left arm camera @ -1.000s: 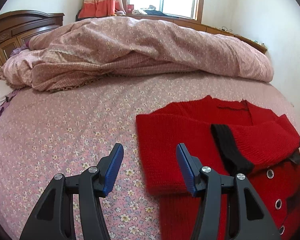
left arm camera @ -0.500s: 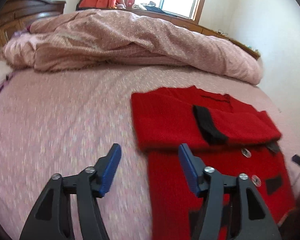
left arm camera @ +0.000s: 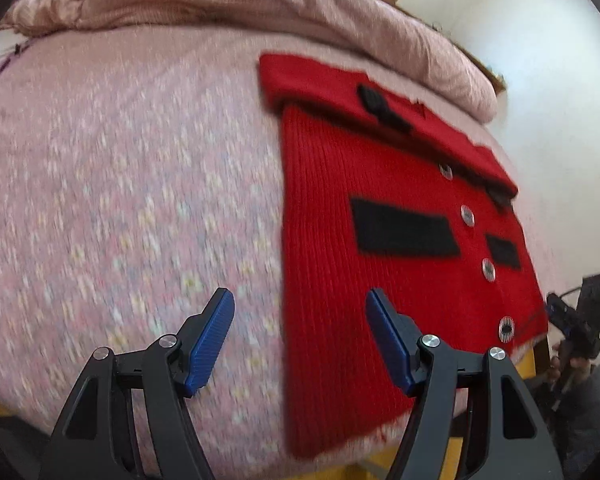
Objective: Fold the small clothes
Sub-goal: 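Grasp the cardigan hem with the left gripper, then lift the hem and fold it toward the collar with the left gripper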
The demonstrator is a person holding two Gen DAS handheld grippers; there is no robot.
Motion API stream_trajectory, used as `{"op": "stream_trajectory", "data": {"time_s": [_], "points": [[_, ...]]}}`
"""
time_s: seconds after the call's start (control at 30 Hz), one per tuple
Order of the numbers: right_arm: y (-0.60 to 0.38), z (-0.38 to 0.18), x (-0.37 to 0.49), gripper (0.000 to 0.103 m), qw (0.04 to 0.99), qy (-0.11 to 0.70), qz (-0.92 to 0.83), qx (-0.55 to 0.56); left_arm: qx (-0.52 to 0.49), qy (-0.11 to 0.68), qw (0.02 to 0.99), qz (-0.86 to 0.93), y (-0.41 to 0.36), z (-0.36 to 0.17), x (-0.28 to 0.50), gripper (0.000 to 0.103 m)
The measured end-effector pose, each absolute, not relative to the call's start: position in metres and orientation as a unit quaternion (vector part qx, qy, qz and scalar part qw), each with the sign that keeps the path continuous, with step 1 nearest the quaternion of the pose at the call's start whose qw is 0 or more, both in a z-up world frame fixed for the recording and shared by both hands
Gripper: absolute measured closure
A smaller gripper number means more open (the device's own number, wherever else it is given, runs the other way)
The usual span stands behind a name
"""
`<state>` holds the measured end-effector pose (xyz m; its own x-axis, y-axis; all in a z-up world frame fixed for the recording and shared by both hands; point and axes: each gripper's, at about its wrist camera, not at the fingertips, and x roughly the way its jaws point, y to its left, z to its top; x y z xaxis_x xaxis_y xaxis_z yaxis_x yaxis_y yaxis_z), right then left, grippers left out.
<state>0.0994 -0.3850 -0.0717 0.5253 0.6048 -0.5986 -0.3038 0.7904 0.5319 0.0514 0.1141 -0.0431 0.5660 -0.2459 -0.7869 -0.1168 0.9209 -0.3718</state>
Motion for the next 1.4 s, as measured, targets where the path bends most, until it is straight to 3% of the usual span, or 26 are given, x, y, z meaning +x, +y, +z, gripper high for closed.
{"op": "stream_trajectory", "data": {"time_s": [0.1, 0.3, 0.37, 0.57, 0.63, 0.7, 0.83, 0.87, 0.9, 0.93, 1.0, 1.03, 1.07, 1.4], "points": [[-0.39, -0.074, 0.093, 0.005, 0.842, 0.403, 0.287, 0.213, -0.201, 0.459, 0.864, -0.044, 0.11, -0.045, 0.035, 0.039], [-0.395, -0.079, 0.095, 0.005, 0.814, 0.422, 0.295, 0.269, -0.248, 0.464, 0.845, -0.1, 0.099, -0.049, 0.029, 0.036], [-0.391, -0.084, 0.097, 0.019, 0.796, 0.429, 0.321, 0.282, -0.244, 0.462, 0.846, -0.11, 0.093, -0.049, 0.039, 0.035], [-0.387, -0.091, 0.104, 0.041, 0.793, 0.435, 0.311, 0.291, -0.27, 0.449, 0.843, -0.12, 0.088, -0.052, 0.07, 0.034], [-0.393, -0.097, 0.101, 0.061, 0.788, 0.441, 0.299, 0.307, -0.289, 0.447, 0.836, -0.131, 0.09, -0.052, 0.059, 0.035], [-0.393, -0.102, 0.098, 0.071, 0.78, 0.448, 0.297, 0.32, -0.316, 0.449, 0.824, -0.14, 0.092, -0.053, 0.045, 0.035], [-0.386, -0.106, 0.099, 0.072, 0.769, 0.453, 0.31, 0.327, -0.288, 0.456, 0.831, -0.135, 0.084, -0.052, 0.04, 0.04], [-0.381, -0.107, 0.1, 0.072, 0.768, 0.456, 0.312, 0.324, -0.28, 0.454, 0.835, -0.134, 0.082, -0.051, 0.042, 0.043], [-0.377, -0.107, 0.102, 0.07, 0.766, 0.458, 0.315, 0.324, -0.276, 0.454, 0.837, -0.131, 0.08, -0.051, 0.044, 0.054], [-0.373, -0.107, 0.104, 0.07, 0.765, 0.459, 0.317, 0.322, -0.269, 0.458, 0.838, -0.121, 0.08, -0.052, 0.047, 0.071], [-0.368, -0.104, 0.107, 0.07, 0.767, 0.46, 0.318, 0.315, -0.263, 0.464, 0.84, -0.101, 0.082, -0.054, 0.048, 0.096], [-0.366, -0.102, 0.109, 0.079, 0.77, 0.46, 0.313, 0.312, -0.274, 0.464, 0.837, -0.097, 0.087, -0.055, 0.046, 0.101], [-0.368, -0.103, 0.109, 0.096, 0.776, 0.46, 0.303, 0.307, -0.287, 0.463, 0.833, -0.099, 0.09, -0.056, 0.044, 0.101], [-0.375, -0.061, 0.083, 0.098, 0.809, 0.388, 0.326, 0.298, -0.31, 0.422, 0.844, -0.121, 0.104, -0.035, 0.014, 0.103]]}}
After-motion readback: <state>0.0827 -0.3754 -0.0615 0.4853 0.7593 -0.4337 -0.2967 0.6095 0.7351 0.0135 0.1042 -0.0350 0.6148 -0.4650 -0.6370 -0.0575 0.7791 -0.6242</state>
